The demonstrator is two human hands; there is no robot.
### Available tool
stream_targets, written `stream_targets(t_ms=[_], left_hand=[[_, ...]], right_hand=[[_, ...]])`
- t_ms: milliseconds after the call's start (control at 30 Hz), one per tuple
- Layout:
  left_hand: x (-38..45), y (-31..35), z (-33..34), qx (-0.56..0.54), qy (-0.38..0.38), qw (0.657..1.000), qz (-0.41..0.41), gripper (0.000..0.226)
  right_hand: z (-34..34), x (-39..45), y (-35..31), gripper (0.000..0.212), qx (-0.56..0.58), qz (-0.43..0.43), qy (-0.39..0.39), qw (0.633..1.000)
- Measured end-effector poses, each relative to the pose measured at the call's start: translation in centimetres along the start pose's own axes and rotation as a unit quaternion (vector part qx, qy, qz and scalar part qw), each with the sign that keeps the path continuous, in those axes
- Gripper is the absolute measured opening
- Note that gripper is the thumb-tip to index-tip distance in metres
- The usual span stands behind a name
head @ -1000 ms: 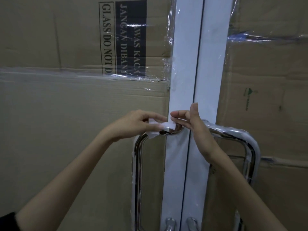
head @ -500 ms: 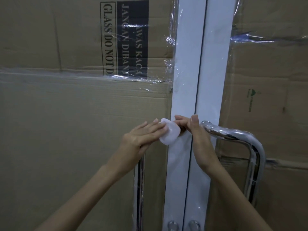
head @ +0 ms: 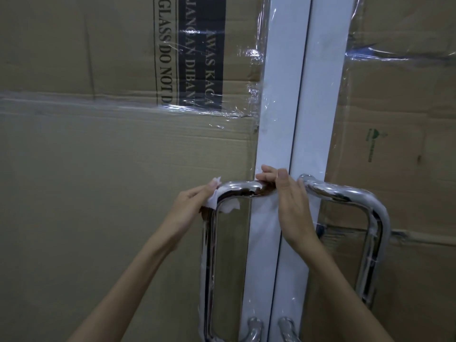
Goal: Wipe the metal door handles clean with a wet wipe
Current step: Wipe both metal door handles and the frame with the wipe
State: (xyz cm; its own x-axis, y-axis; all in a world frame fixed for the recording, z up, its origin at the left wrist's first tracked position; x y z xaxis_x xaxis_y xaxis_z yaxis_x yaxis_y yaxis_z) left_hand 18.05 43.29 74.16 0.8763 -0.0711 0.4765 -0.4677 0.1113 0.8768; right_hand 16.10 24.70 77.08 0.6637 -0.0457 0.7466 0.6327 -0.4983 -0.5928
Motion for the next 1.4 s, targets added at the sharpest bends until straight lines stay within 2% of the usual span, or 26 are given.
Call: stream_targets(t_ms=[100,167,200,267,333,400,567,633,733,800,933,1067,1167,1233,1300,1400], left_hand=[[0.2,3.1,1.5,0.074,0.010,0.987,0.144,0.018],[-0.7,3.4,2.3,0.100,0.015,0.965,0.242,0.023],[-1.4,2.9,2.3,0.093,0.028,0.960,0.264,0.027],[-2.2,1.4,1.2,0.049,0.072,0.962,0.258,0.033],[-2.0,0.5,-0.1,-0.002,0.112,0.972,0.207,0.030],[-1.0,1.0,-0.5,0.026,0.119,0.975,0.184,0.020],[-0.6,4.3,3.4,0.173,0.028,0.944,0.278,0.020],[-1.0,4.1,2.5,0.165,0.054,0.939,0.298,0.020],[-1.9,1.6,-1.1,0.061,0.139,0.961,0.232,0.015],[-2.2,0.3,-2.1,0.029,0.165,0.966,0.196,0.016],[-2.1,1.6,-0.4,0.094,0.115,0.957,0.251,0.015],[-2.8,1.3,0.2,0.106,0.056,0.946,0.300,0.033],[-3.8,-1.3,-1.6,-0.001,0.104,0.966,0.237,0.026],[-3.9,-1.6,-1.8,-0.012,0.133,0.968,0.214,0.021],[-2.5,-0.3,-0.9,0.005,0.103,0.976,0.189,0.015],[1.2,0.9,0.8,0.025,0.009,0.998,0.060,0.047]], right_hand=[[0.2,0.0,-0.1,0.071,-0.009,-0.009,0.009,1.000],[0.3,-0.1,-0.1,0.066,-0.014,-0.010,0.017,1.000],[0.4,-0.2,-0.1,0.063,-0.015,-0.010,0.021,1.000],[0.3,-0.3,-0.1,0.061,-0.012,-0.009,0.022,1.000],[0.2,-0.3,-0.1,0.058,-0.008,-0.008,0.021,1.000],[0.3,-0.2,-0.2,0.056,-0.008,-0.009,0.024,1.000],[0.7,-0.3,-0.4,0.055,-0.015,-0.007,0.031,0.999],[0.5,-0.3,-0.4,0.059,-0.012,-0.009,0.030,0.999],[0.2,-0.4,0.0,0.068,-0.005,-0.006,0.025,1.000],[0.1,-0.4,0.0,0.069,-0.001,-0.005,0.033,0.999],[0.7,-0.4,-0.6,0.062,-0.039,-0.013,0.052,0.998],[1.3,-1.0,-1.1,0.066,-0.085,-0.046,0.078,0.992],[1.2,-1.1,-1.0,0.065,-0.081,-0.051,0.078,0.992],[1.2,-1.1,-1.1,0.066,-0.088,-0.052,0.079,0.992],[1.3,-1.0,-1.3,0.067,-0.097,-0.049,0.084,0.991],[1.3,-1.1,-1.5,0.066,-0.105,-0.044,0.093,0.989]])
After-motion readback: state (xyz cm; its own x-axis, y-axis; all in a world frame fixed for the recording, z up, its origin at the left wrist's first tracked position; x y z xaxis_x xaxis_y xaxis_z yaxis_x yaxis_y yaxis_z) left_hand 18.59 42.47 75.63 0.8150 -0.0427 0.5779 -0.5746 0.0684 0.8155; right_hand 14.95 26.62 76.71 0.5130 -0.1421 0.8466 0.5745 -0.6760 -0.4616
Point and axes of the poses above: each hand's wrist, its own x-axis towards the middle knuckle, its own z-axis out of the palm, y = z × x, the point moved 8 cm from there along x, towards the middle knuckle, and after that the axes turned 8 degrees about -x, right-handed, at the moved point
